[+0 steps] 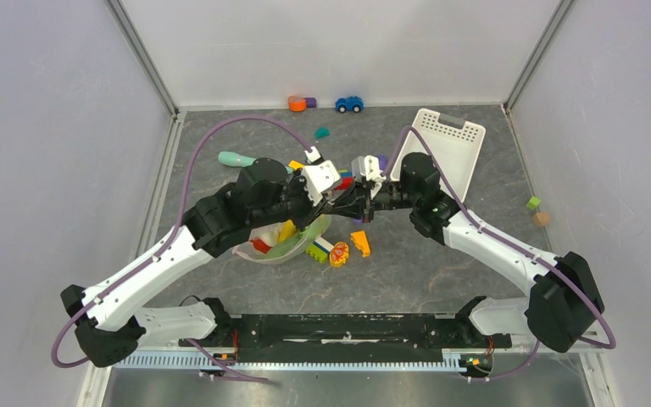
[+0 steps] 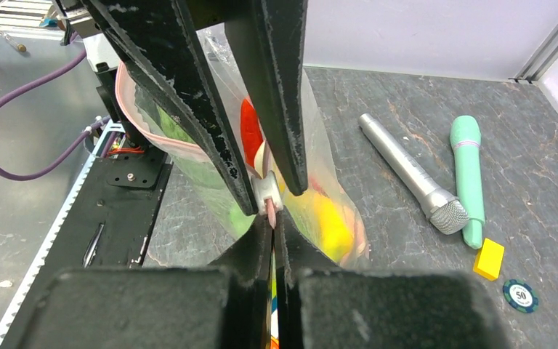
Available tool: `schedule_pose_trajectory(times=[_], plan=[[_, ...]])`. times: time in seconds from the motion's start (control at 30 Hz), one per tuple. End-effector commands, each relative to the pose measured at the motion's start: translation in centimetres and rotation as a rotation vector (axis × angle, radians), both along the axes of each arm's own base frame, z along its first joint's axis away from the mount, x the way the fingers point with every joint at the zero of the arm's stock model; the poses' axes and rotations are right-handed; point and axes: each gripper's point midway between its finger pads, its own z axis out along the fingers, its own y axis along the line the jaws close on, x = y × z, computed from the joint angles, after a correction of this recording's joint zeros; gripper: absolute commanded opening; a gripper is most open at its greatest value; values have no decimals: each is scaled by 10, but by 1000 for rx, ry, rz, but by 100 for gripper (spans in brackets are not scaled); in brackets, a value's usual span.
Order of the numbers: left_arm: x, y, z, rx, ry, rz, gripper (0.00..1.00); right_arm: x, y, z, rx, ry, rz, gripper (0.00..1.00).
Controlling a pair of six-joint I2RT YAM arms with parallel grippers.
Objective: Place the food in the zip-top bag and seal the zipper
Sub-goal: Zip the zipper food storage bag at the center of the board.
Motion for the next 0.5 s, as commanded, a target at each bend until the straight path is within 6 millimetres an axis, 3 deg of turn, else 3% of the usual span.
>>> schedule_pose_trajectory(times=[0.0, 0.2, 0.3, 0.47], plan=[[2, -5, 9, -27, -23, -17, 26, -3, -2, 35, 66, -98, 4, 0], [-6, -7, 5, -28, -4, -55, 22, -1, -3, 37, 72, -102, -11, 0], [-7, -7, 1, -20, 11, -51, 3, -2, -2, 39, 78, -106, -4, 0], [-4, 6, -1, 12, 41, 26, 2, 8, -4, 39, 65, -113, -60, 0]])
